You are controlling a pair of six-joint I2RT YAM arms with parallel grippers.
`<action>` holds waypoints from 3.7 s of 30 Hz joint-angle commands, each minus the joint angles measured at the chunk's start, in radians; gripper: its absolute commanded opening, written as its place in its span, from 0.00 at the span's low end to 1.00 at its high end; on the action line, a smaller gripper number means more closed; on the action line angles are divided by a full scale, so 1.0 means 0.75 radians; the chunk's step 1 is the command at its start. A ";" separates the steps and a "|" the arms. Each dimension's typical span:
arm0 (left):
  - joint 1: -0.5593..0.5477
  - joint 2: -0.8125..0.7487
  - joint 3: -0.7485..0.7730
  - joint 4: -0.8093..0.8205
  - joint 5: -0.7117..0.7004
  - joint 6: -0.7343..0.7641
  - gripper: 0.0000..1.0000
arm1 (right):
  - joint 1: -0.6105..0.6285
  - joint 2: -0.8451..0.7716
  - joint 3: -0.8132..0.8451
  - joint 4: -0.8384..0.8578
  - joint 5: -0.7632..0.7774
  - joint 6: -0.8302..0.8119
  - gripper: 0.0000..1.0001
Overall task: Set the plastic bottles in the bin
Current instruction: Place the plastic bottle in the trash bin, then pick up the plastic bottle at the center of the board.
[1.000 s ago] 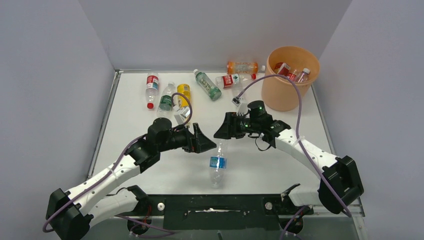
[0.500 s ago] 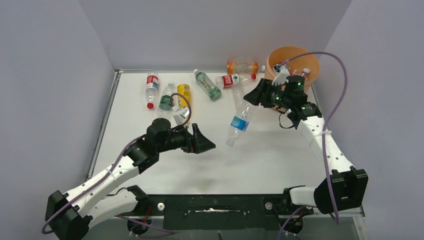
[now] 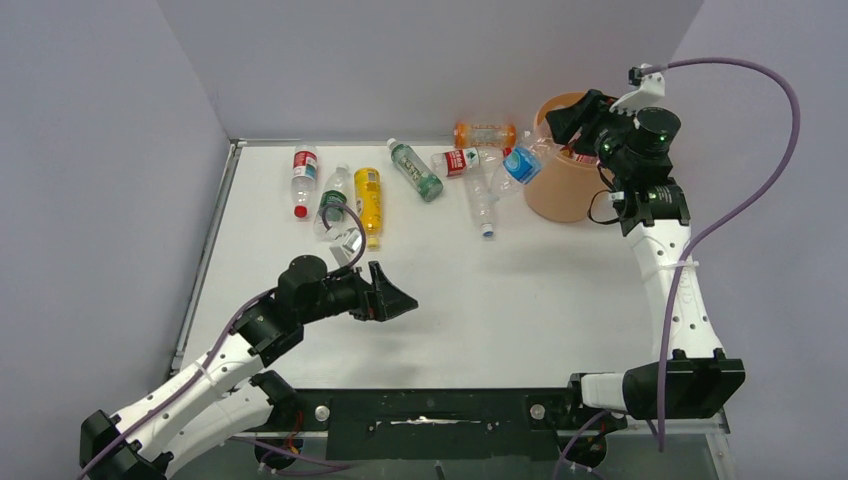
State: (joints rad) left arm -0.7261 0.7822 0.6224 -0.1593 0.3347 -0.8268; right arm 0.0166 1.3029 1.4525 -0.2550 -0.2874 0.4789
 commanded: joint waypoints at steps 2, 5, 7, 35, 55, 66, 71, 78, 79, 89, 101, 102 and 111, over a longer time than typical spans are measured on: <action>-0.007 -0.043 -0.045 0.035 -0.020 -0.038 0.87 | -0.007 0.047 0.110 0.233 0.265 -0.015 0.59; -0.007 -0.060 -0.069 0.057 -0.020 -0.048 0.87 | -0.016 0.068 0.139 0.311 0.372 -0.049 0.59; -0.007 -0.063 -0.089 0.085 -0.013 -0.054 0.87 | -0.046 0.075 0.134 0.386 0.400 -0.041 0.59; -0.007 -0.022 -0.134 0.091 -0.025 -0.019 0.88 | -0.349 0.466 0.513 0.100 0.319 0.040 0.91; -0.006 0.464 0.108 0.176 -0.090 -0.016 0.88 | -0.003 -0.003 0.051 -0.171 0.151 -0.131 0.95; -0.002 0.609 0.277 0.152 -0.100 0.032 0.88 | 0.143 0.026 -0.242 -0.170 0.160 -0.211 0.90; 0.012 0.731 0.465 0.094 -0.084 0.091 0.88 | 0.177 0.106 -0.270 -0.144 0.148 -0.215 0.90; 0.015 0.725 0.524 0.065 -0.091 0.104 0.88 | 0.302 0.338 -0.226 -0.123 0.219 -0.252 0.88; 0.017 0.705 0.508 0.057 -0.102 0.103 0.88 | 0.321 0.370 -0.221 -0.122 0.236 -0.257 0.87; 0.027 0.461 0.284 0.015 -0.194 0.053 0.88 | 0.409 0.609 -0.185 -0.092 0.342 -0.260 0.73; 0.050 0.339 0.157 -0.020 -0.214 0.025 0.88 | 0.426 0.767 -0.127 -0.111 0.421 -0.266 0.57; 0.050 0.339 0.157 -0.024 -0.214 0.026 0.88 | 0.426 0.774 -0.125 -0.112 0.422 -0.265 0.56; 0.053 0.338 0.153 -0.031 -0.216 0.030 0.88 | 0.427 0.821 -0.127 -0.102 0.412 -0.264 0.44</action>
State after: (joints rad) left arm -0.6918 1.0622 0.7280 -0.2066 0.1844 -0.8051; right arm 0.3290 1.9160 1.3148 -0.3706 0.0090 0.2909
